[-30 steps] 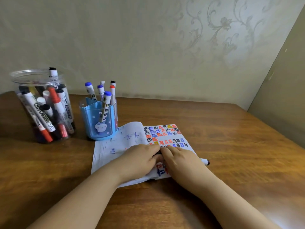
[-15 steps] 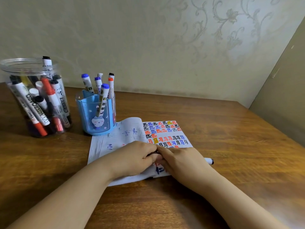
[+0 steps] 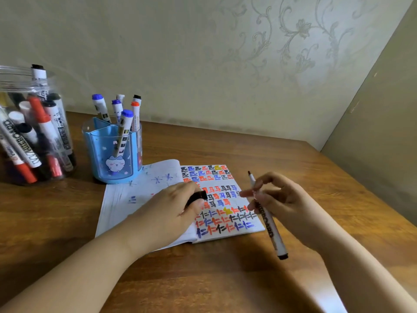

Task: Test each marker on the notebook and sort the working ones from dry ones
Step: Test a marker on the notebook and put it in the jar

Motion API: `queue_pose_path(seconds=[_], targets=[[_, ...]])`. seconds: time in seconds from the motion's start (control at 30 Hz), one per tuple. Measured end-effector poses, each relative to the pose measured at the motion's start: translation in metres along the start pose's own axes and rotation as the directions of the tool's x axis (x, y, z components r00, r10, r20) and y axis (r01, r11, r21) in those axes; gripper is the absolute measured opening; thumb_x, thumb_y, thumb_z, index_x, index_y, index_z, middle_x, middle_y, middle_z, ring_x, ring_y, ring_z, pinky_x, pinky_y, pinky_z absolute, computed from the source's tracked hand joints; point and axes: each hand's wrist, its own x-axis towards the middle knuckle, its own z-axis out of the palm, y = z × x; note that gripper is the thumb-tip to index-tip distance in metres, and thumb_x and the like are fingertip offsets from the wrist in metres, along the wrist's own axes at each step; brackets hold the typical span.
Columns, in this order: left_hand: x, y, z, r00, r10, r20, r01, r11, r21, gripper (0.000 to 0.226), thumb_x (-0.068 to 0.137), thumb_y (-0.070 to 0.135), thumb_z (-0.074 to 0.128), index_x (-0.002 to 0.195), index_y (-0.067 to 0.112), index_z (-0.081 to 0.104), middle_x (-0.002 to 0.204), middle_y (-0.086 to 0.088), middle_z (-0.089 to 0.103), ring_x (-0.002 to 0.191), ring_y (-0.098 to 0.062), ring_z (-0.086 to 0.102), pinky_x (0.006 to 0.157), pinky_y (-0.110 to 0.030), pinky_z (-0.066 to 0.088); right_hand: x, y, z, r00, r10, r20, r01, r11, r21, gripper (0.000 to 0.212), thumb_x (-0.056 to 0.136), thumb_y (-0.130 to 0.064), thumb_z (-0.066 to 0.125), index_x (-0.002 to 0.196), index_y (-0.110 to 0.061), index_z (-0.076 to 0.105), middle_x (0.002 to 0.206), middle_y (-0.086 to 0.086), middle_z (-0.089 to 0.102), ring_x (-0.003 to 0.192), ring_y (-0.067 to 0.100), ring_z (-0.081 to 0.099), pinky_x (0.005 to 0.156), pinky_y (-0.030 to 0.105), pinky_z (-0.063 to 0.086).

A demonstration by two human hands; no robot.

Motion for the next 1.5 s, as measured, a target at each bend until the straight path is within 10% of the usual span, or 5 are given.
queue_pose_path(seconds=[0.1, 0.2, 0.4, 0.7, 1.5], targets=[[-0.001, 0.002, 0.004, 0.997, 0.063, -0.046, -0.061, 0.997, 0.041, 0.022, 0.094, 0.042, 0.037, 0.113, 0.033, 0.046, 0.114, 0.018, 0.052, 0.1, 0.002, 0.049, 0.077, -0.011, 0.044, 0.0, 0.016, -0.004, 0.984, 0.179, 0.011, -0.158, 0.834, 0.529, 0.02, 0.092, -0.006, 0.047, 0.092, -0.004, 0.067, 0.098, 0.022, 0.07, 0.072, 0.021, 0.067, 0.067, 0.028, 0.058], [-0.001, 0.001, 0.007, 0.992, 0.117, -0.047, -0.114, 0.992, 0.062, 0.021, 0.093, 0.043, 0.04, 0.112, 0.037, 0.047, 0.105, 0.027, 0.046, 0.093, 0.007, 0.047, 0.07, -0.005, 0.039, -0.005, 0.029, -0.001, 0.981, 0.19, 0.038, -0.16, 0.688, 0.708, 0.02, 0.077, 0.004, 0.053, 0.093, -0.001, 0.064, 0.089, 0.026, 0.068, 0.065, 0.019, 0.066, 0.06, 0.024, 0.057], [-0.001, 0.003, 0.011, 0.982, 0.182, -0.051, -0.177, 0.98, 0.087, 0.033, 0.086, 0.05, 0.04, 0.116, 0.042, 0.052, 0.097, 0.032, 0.035, 0.105, 0.015, 0.033, 0.073, -0.001, 0.034, -0.006, 0.041, 0.003, 0.983, 0.027, -0.183, 0.043, 0.928, 0.37, 0.031, 0.092, -0.039, 0.052, 0.083, -0.01, 0.046, 0.057, 0.011, 0.049, 0.048, 0.018, 0.04, 0.046, 0.026, 0.031], [-0.001, 0.0, 0.016, 0.988, 0.15, -0.028, -0.147, 0.985, 0.086, 0.029, 0.087, 0.047, 0.048, 0.114, 0.04, 0.056, 0.093, 0.027, 0.04, 0.099, 0.012, 0.039, 0.068, -0.005, 0.037, -0.004, 0.045, 0.004, 0.963, 0.055, -0.265, -0.086, 0.991, -0.107, 0.022, 0.085, -0.019, 0.061, 0.069, -0.011, 0.048, 0.05, -0.005, 0.056, 0.047, 0.006, 0.049, 0.05, 0.027, 0.038], [0.001, -0.003, 0.017, 0.996, 0.093, 0.003, -0.093, 0.992, 0.089, 0.029, 0.088, 0.048, 0.046, 0.115, 0.039, 0.054, 0.09, 0.024, 0.041, 0.09, 0.011, 0.044, 0.068, -0.009, 0.039, -0.005, 0.051, 0.001, 0.971, -0.009, -0.239, -0.021, 0.992, -0.126, 0.036, 0.084, -0.002, 0.056, 0.059, -0.015, 0.035, 0.044, -0.012, 0.035, 0.042, 0.003, 0.031, 0.041, 0.017, 0.025]])
